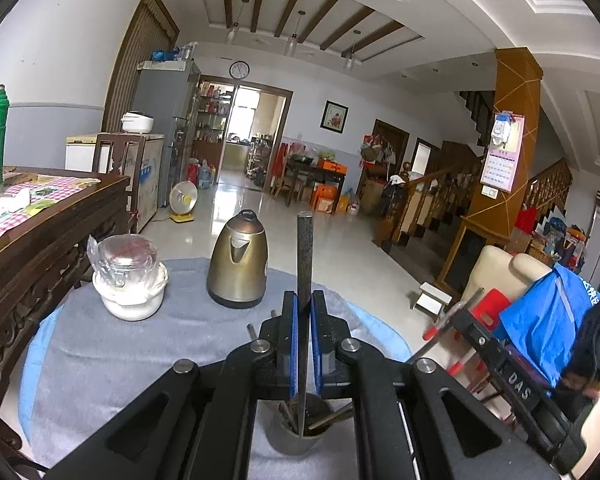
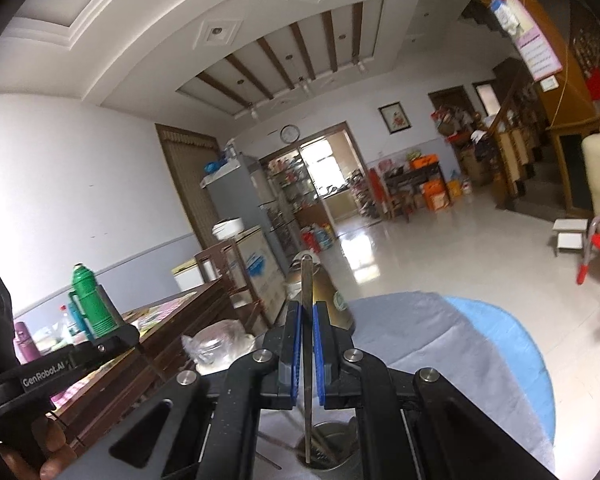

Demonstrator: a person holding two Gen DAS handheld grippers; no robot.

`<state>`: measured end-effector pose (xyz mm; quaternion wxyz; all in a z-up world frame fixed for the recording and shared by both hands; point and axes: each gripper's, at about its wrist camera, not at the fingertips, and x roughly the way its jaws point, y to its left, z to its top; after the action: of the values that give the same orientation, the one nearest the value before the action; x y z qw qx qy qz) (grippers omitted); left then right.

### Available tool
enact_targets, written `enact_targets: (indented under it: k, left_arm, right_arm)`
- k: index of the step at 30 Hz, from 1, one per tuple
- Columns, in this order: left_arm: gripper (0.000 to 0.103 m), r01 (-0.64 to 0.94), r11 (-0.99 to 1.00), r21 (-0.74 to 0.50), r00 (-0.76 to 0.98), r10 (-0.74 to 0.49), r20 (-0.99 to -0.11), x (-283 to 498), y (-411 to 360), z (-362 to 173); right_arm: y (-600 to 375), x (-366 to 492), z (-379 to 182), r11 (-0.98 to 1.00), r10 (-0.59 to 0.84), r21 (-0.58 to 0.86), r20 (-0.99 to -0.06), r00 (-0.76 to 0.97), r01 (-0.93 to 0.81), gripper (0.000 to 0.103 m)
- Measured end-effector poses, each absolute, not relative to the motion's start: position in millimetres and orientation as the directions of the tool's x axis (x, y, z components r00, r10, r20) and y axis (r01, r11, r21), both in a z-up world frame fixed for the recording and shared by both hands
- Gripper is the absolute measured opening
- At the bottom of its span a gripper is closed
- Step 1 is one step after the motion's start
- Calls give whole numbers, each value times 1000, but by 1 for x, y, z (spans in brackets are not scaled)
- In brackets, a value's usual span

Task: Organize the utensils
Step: 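Lower both chopsticks into the grey cup beside the others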

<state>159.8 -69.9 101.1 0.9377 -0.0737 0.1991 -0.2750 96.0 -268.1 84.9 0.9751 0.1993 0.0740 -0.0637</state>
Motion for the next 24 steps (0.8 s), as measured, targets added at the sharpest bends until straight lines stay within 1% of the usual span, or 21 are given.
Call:
enact_targets:
  k: [2,8,18,24]
  left_arm:
    - [6,486,838,-247,774,-544,-323,164,-76,97]
    - [7,474,849,-233,782,-528,-332,171,-96,81]
    - [7,476,854,-209,766,-519,-379,174,-112,61]
    - [7,473,858,-199,757,-512,-407,174,-116,53]
  right_arm:
    - [-267,99,82,915,-102,370,-176,979,162,6]
    - [-268,107,71,916,-119,355,-202,972,185,6]
    - [-262,107,67,932,-122,308,-225,967,189,6]
    - [-262,108,61,932,-114,310,-247,962,190,6]
